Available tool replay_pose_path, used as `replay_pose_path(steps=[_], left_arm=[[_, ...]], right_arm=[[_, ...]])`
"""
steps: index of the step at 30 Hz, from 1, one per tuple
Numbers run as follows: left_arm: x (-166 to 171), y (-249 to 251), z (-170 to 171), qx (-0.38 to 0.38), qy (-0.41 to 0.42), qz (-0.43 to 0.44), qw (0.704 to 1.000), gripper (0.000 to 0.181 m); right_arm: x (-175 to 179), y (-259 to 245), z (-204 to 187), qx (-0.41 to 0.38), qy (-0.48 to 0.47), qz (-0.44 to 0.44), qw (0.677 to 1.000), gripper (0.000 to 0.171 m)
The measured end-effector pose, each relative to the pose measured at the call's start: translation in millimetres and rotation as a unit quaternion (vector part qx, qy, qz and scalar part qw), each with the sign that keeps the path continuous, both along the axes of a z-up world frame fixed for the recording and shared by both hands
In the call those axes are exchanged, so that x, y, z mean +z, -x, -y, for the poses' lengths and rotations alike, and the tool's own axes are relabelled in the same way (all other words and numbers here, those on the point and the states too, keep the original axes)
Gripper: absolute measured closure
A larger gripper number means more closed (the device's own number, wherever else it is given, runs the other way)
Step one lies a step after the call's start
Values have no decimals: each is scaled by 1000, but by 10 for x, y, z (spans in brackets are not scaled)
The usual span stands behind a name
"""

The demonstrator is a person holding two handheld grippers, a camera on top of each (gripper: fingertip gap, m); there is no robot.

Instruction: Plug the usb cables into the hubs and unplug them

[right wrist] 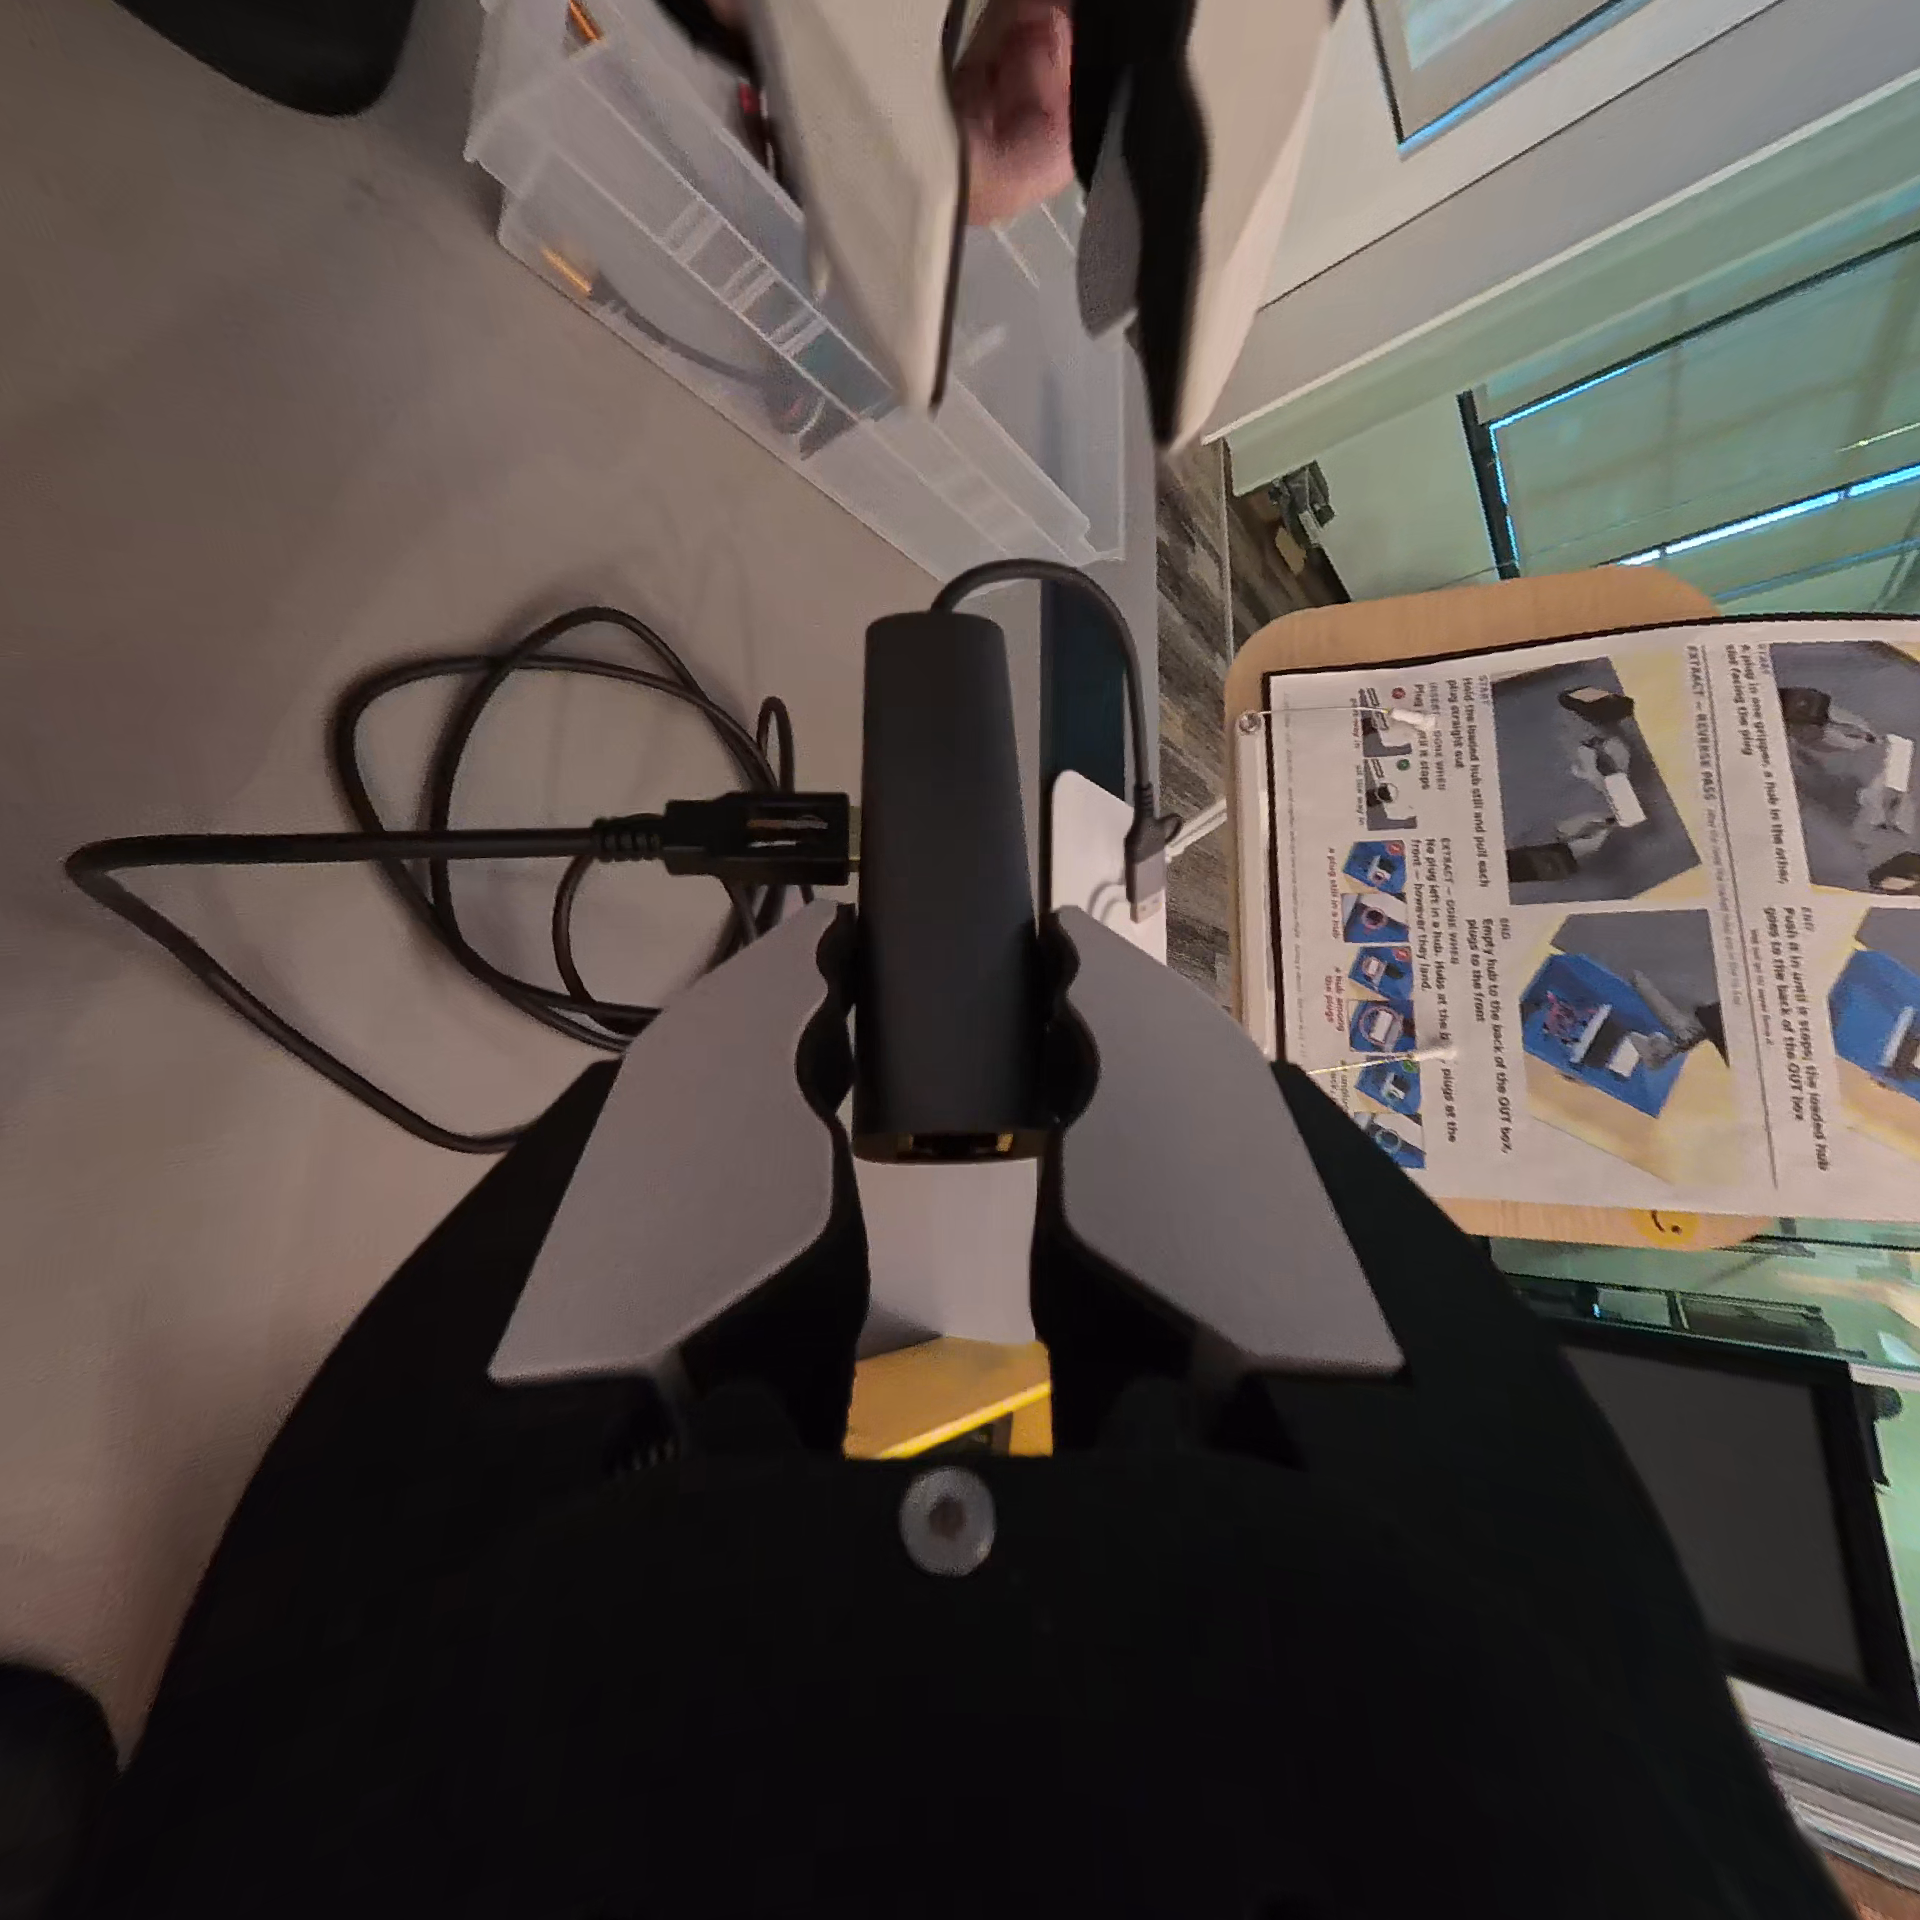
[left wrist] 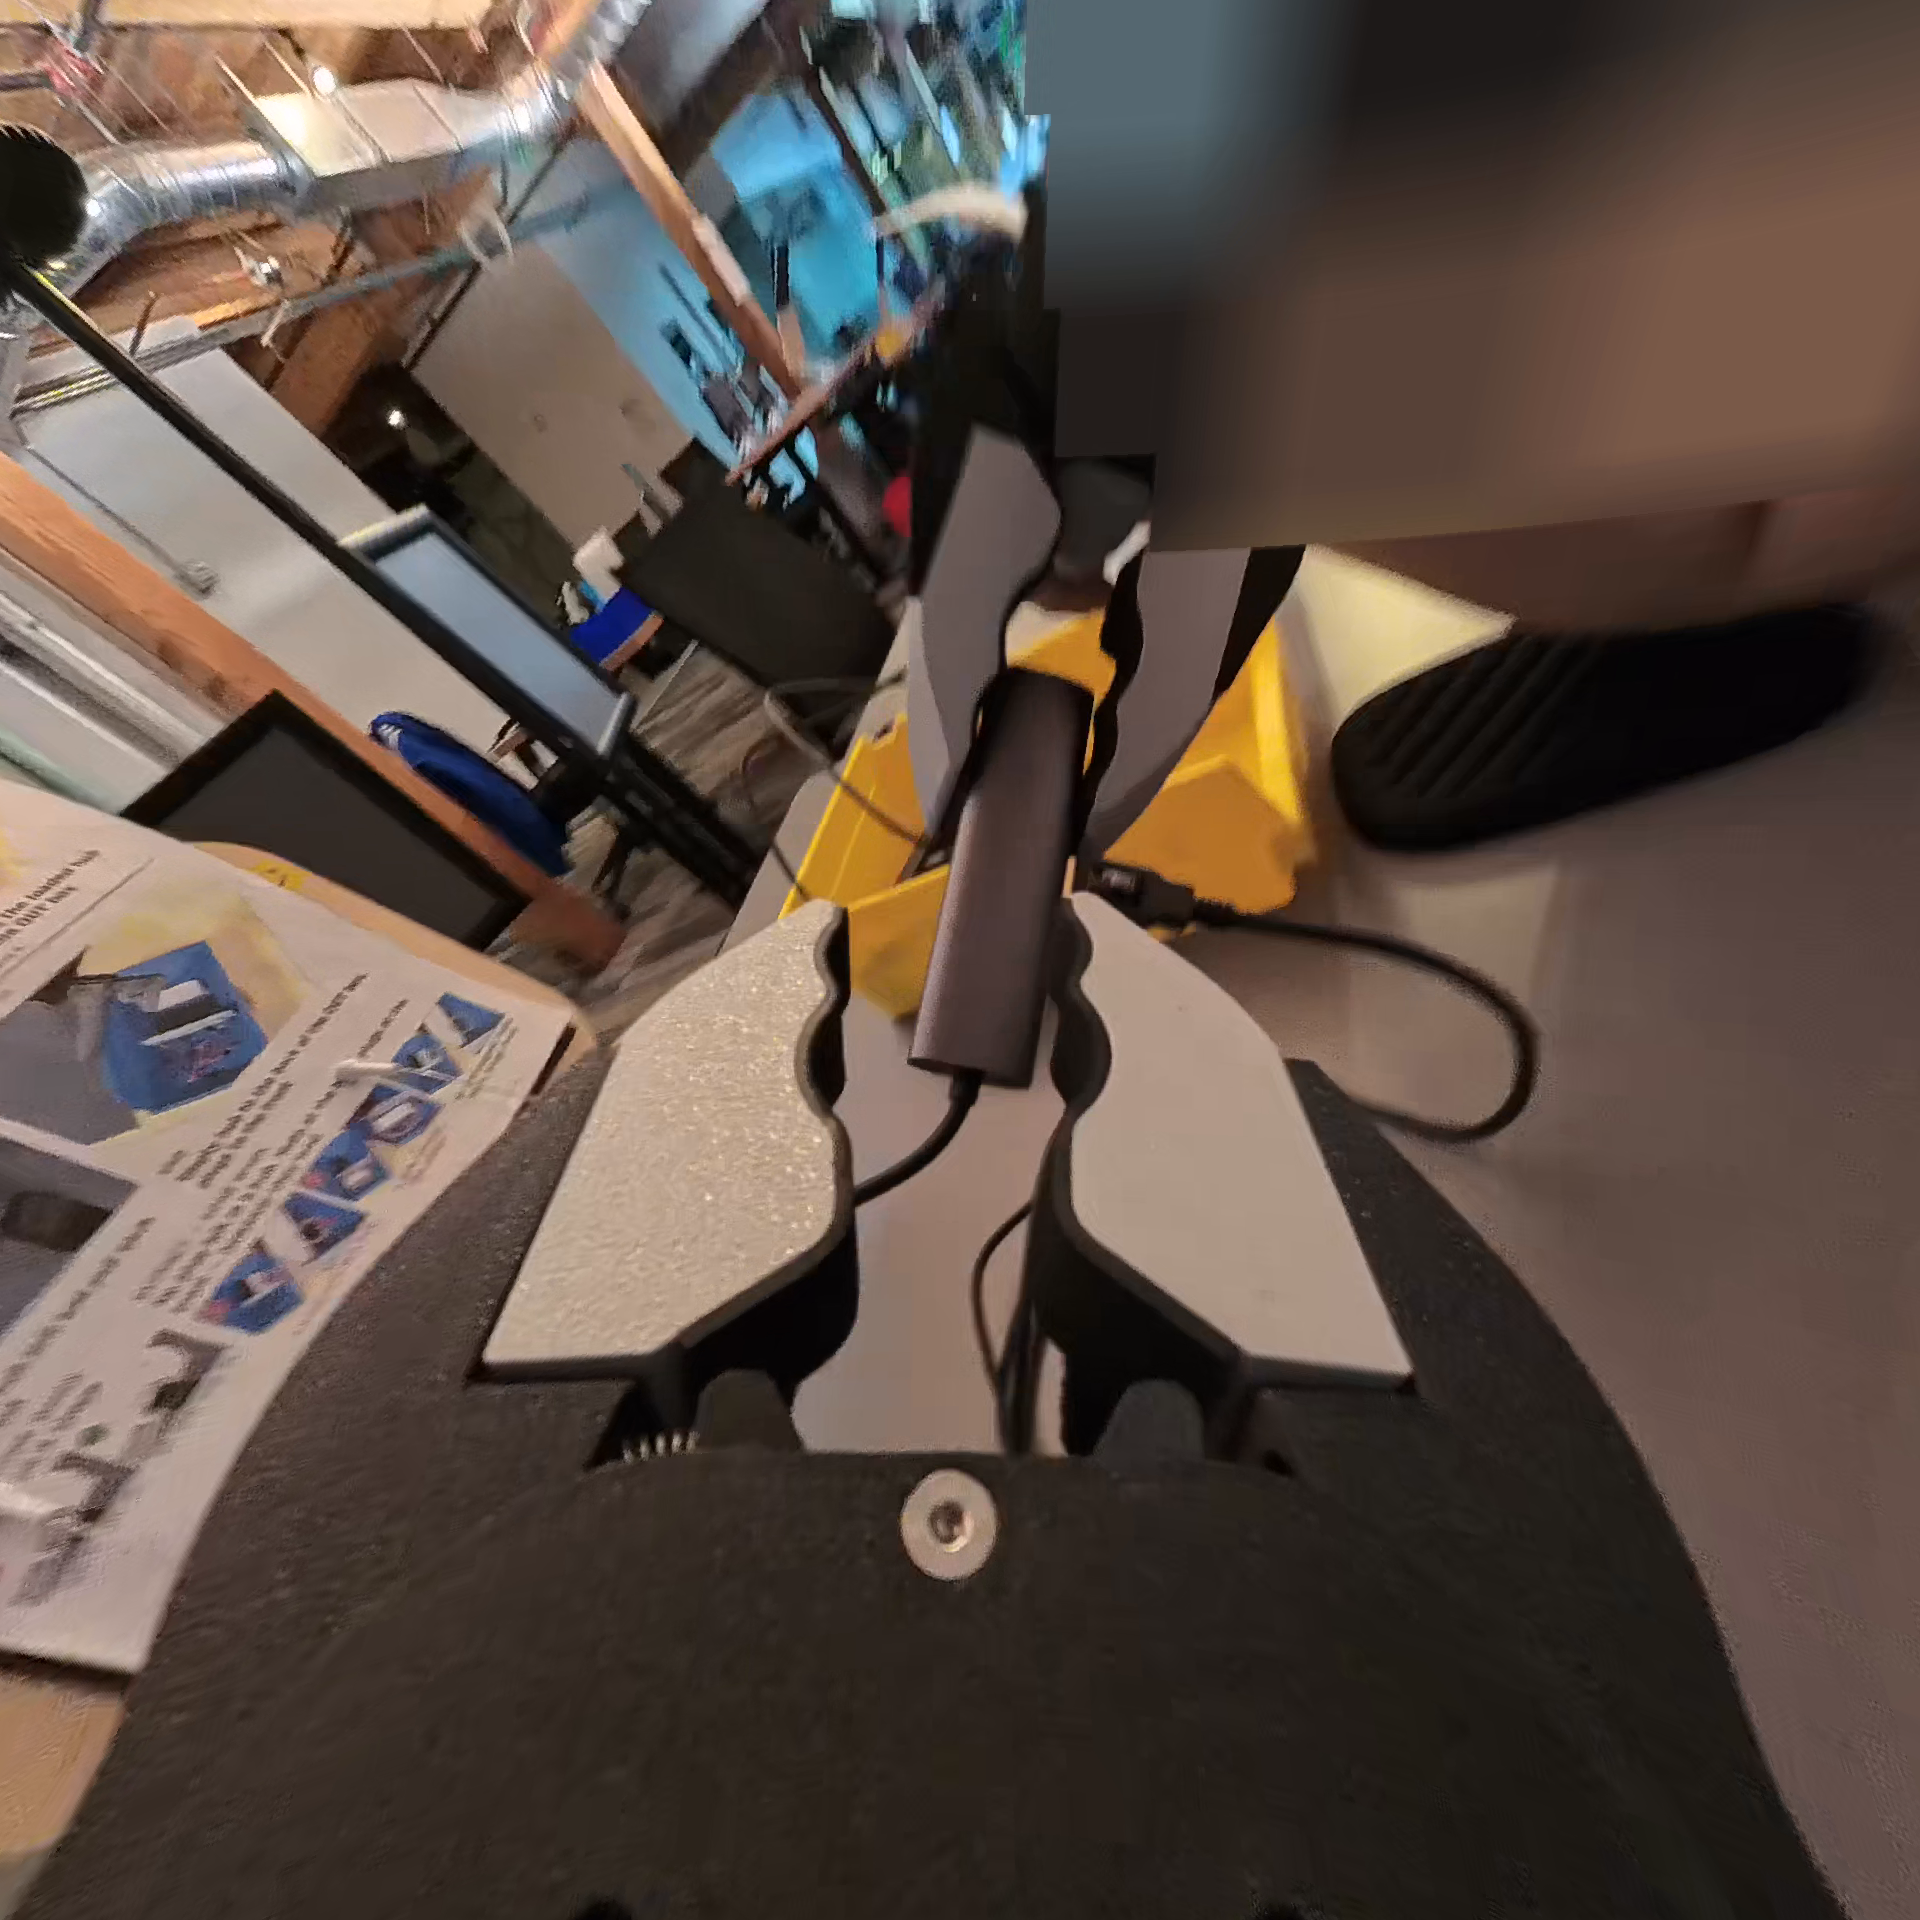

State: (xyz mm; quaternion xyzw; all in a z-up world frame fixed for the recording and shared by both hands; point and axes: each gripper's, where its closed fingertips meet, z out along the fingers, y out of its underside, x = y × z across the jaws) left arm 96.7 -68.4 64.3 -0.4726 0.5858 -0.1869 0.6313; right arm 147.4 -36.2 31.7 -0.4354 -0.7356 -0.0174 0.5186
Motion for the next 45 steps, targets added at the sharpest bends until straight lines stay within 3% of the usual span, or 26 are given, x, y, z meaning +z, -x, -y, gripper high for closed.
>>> replay_pose_path(steps=[8,14,22,33,39,45], left_arm=[[416,152,443,-141,102,98,980,142],[875,475,760,-280,188,214,917,144],[1168,880,790,-346,234,295,860,146],[1130,864,796,-340,230,278,869,144],[1188,909,827,-318,201,279,884,144],[1189,892,909,-322,190,264,889,143]], right_arm=[[27,-69,-92,-22,-22,4,1000,137],[-13,-76,-133,-27,-24,11,999,137],[6,-112,-217,-43,-36,5,998,137],[76,-131,-364,-81,-61,-12,995,137],[351,-101,-371,-98,-69,-42,992,137],[755,-14,-448,-123,-99,-3,987,137]])
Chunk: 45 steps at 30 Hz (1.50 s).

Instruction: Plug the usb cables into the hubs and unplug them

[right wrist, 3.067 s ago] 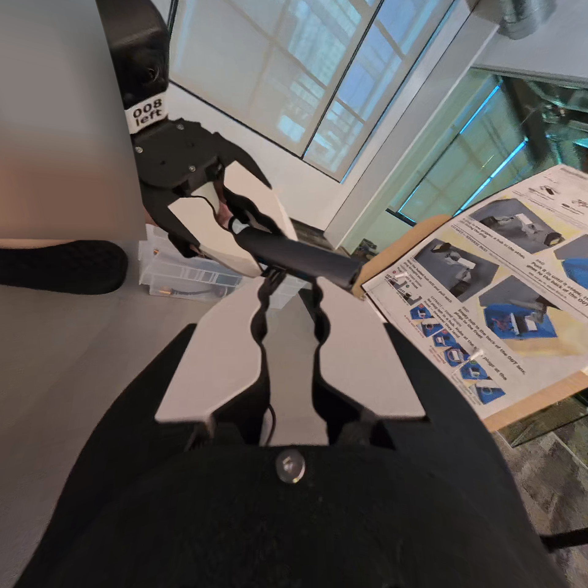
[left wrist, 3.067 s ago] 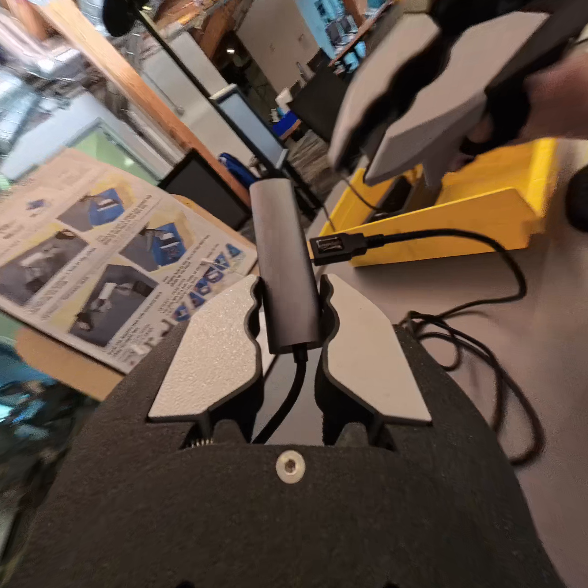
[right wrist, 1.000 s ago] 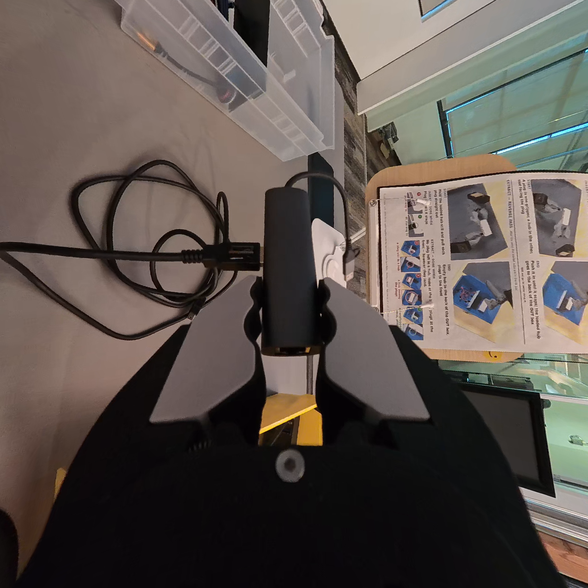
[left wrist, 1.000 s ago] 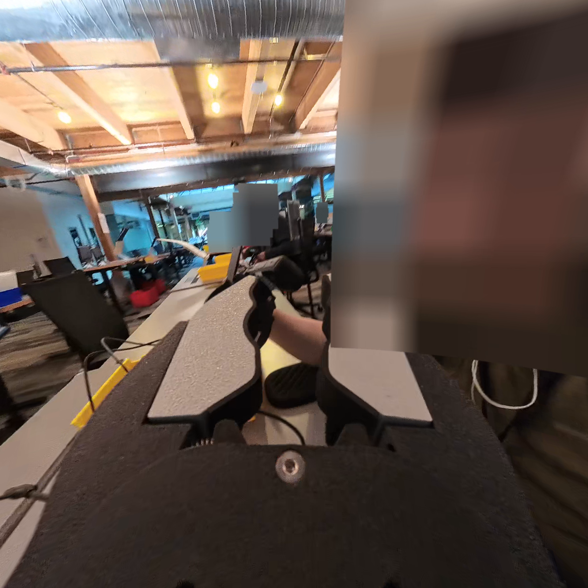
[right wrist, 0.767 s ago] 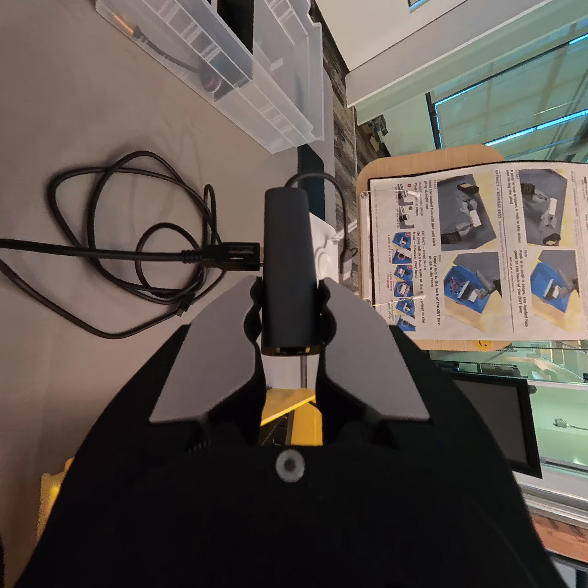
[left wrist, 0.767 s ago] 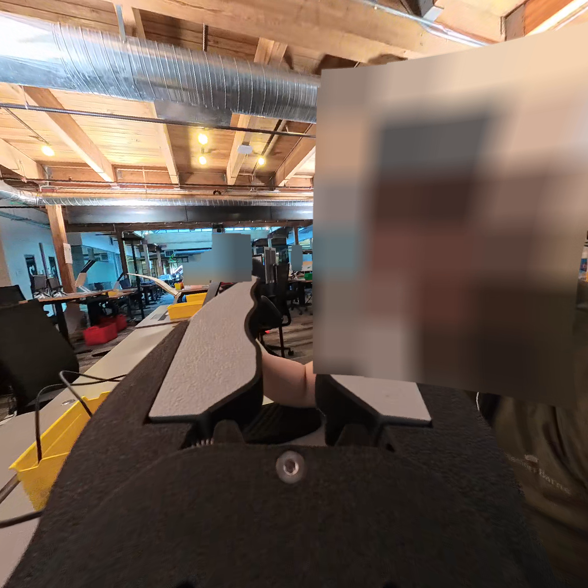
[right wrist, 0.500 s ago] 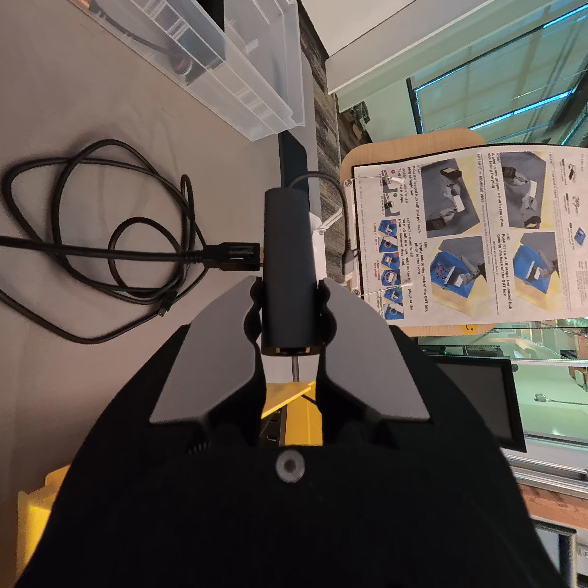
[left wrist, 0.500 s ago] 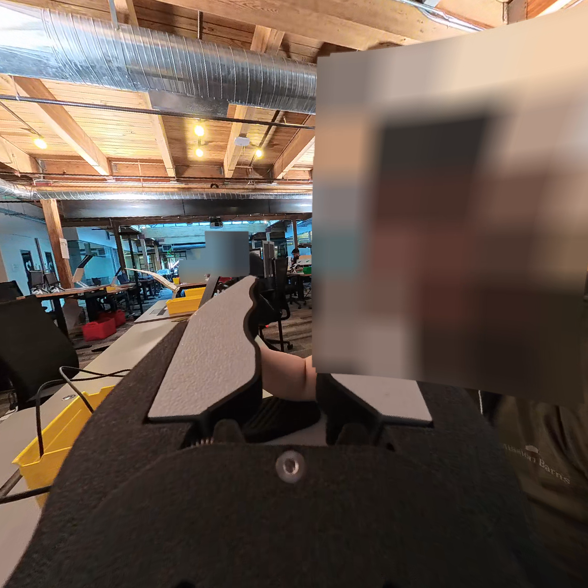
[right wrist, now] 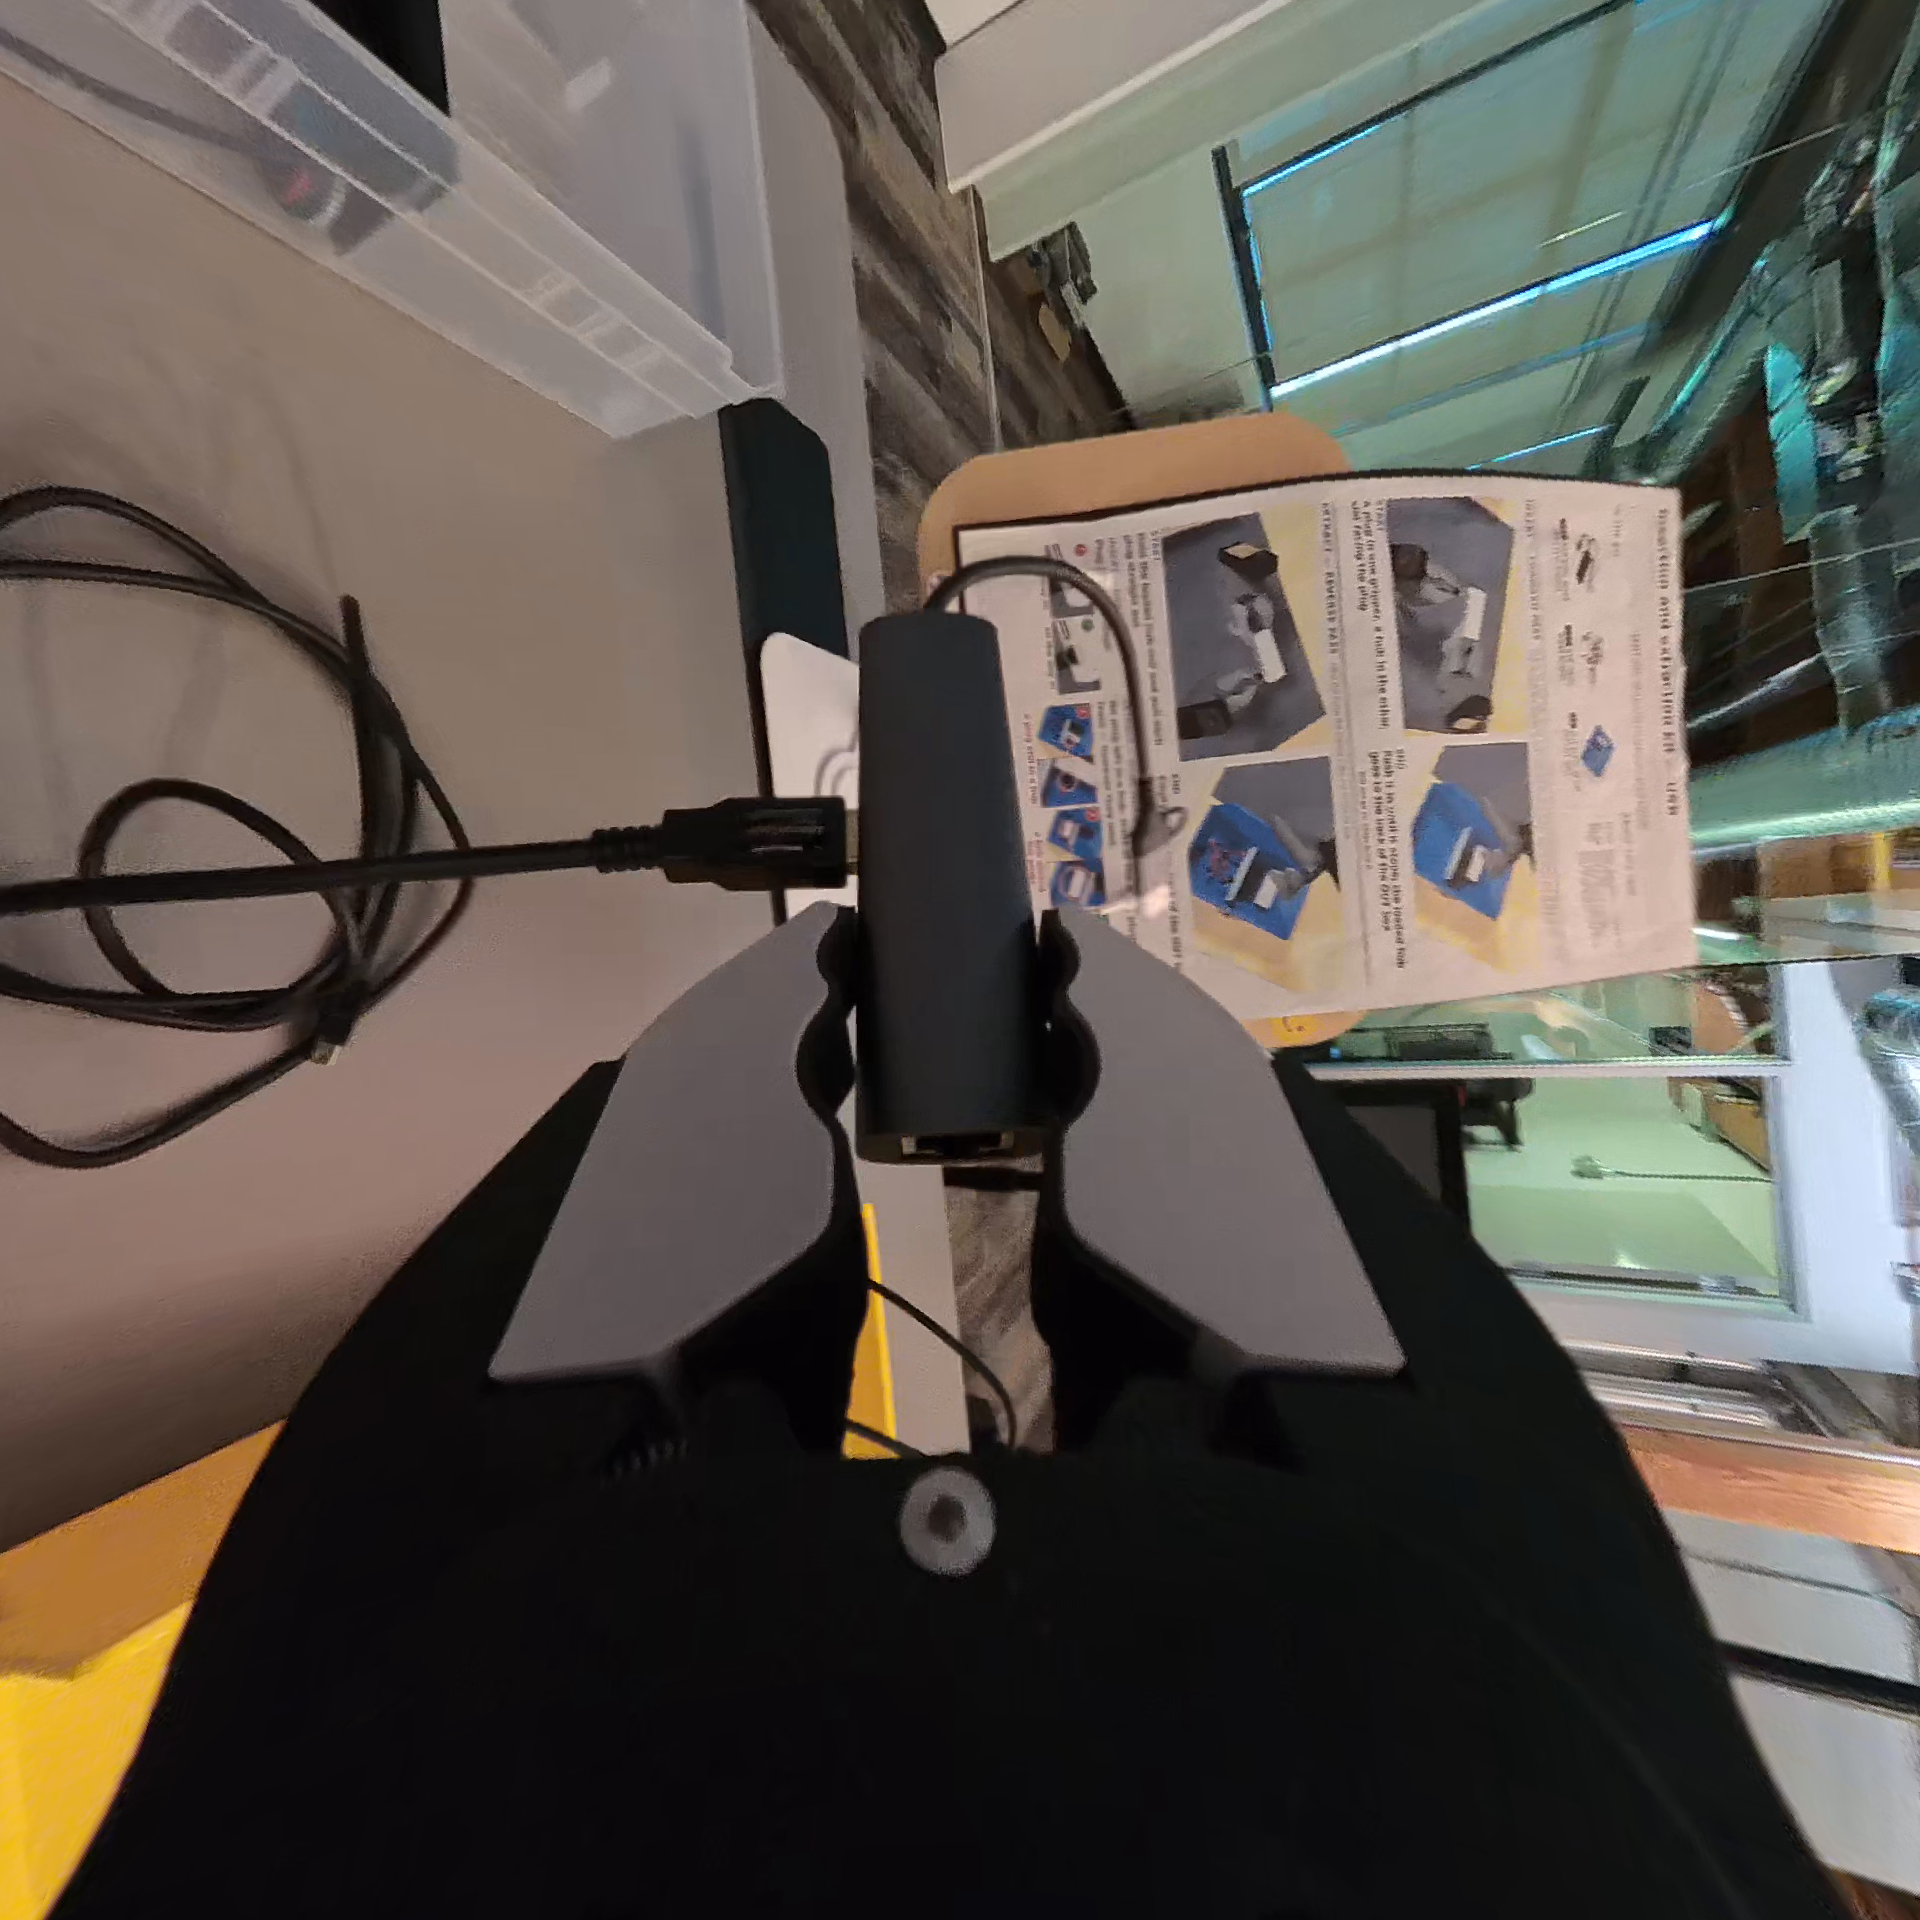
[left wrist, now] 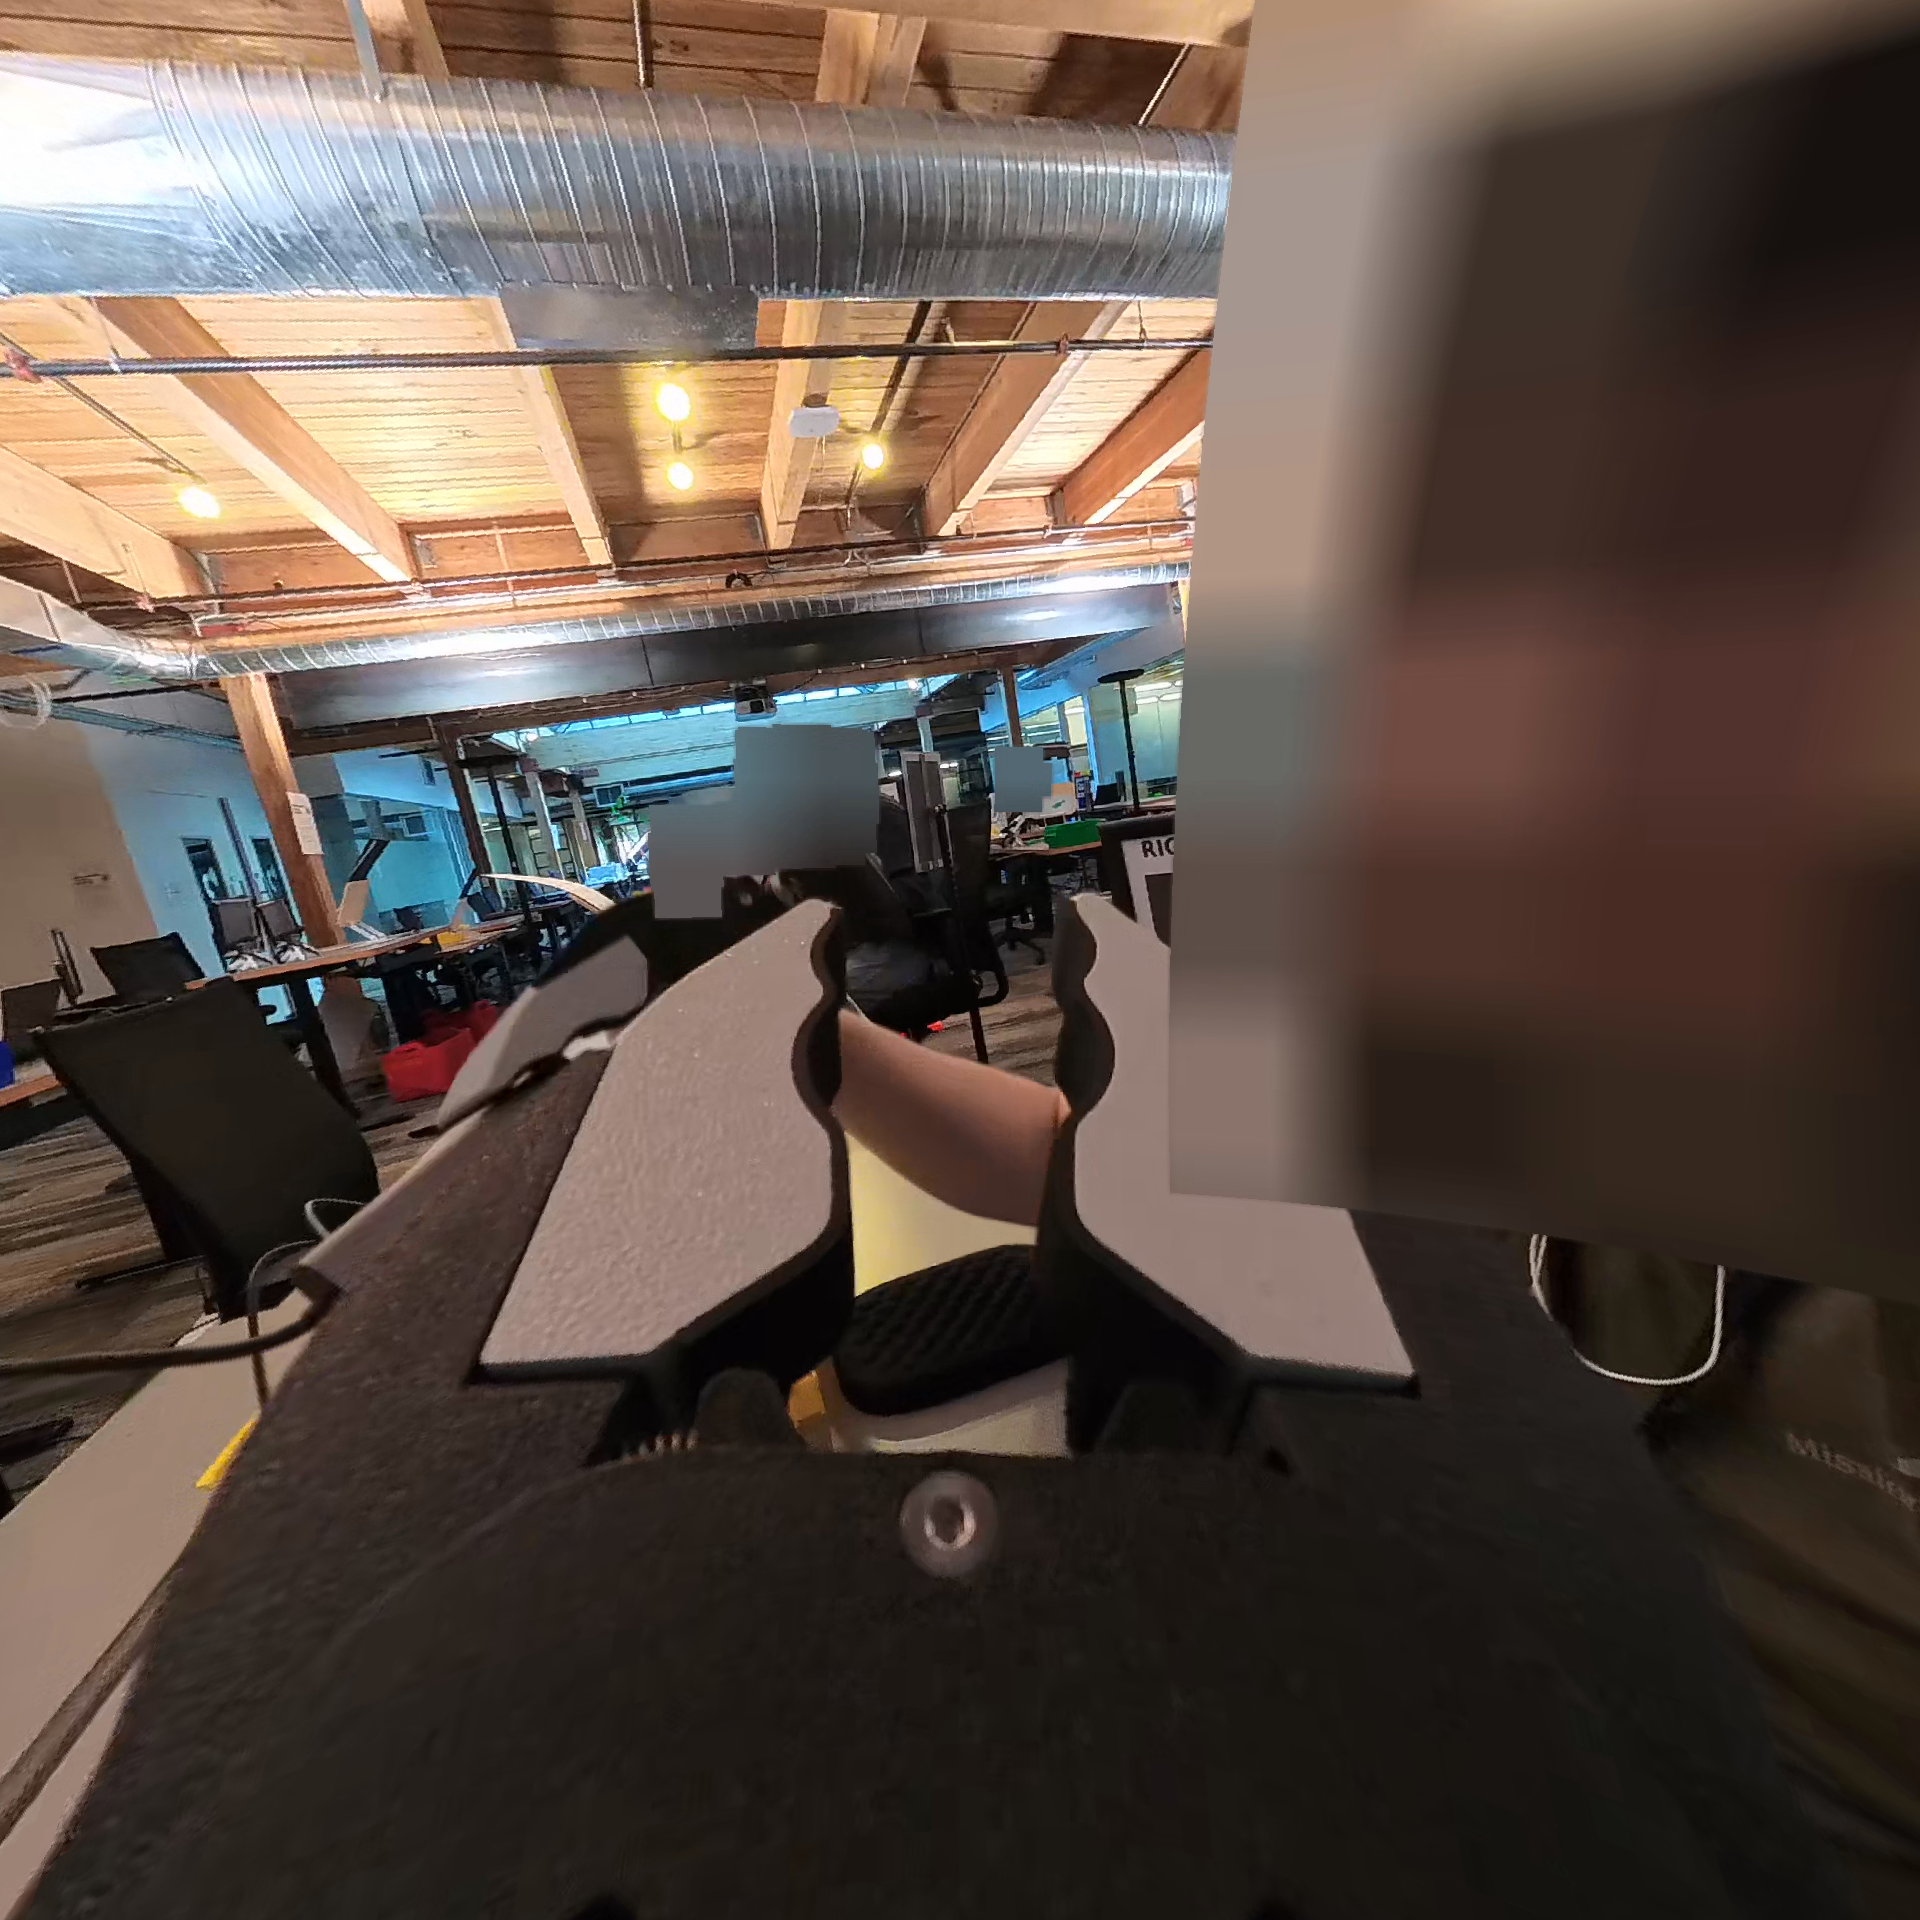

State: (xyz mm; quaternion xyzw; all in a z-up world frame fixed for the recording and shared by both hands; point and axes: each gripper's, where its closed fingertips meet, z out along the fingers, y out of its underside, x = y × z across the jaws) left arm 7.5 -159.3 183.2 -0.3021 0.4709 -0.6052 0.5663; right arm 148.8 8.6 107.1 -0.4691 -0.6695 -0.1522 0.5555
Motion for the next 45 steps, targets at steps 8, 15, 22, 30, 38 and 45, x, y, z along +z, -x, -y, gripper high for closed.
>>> replay_pose_path(steps=[8,15,22,30,38,45], left_arm=[[137,121,182,19,-38,14,999,143],[183,163,296,15,-57,20,998,143],[151,112,266,11,-51,15,999,143],[-733,-491,-401,185,-97,-223,952,139],[-1572,-716,-961,308,-197,-392,844,134],[-2054,-864,-1256,337,-226,-437,803,138]], right_arm=[[-847,325,179,46,290,-3,956,137],[-1657,464,445,102,406,-32,907,137],[-1757,426,317,95,309,-31,946,144],[-1824,376,410,101,286,-16,953,151],[-1573,271,395,104,199,6,975,154],[-1277,177,458,111,125,14,986,155]])
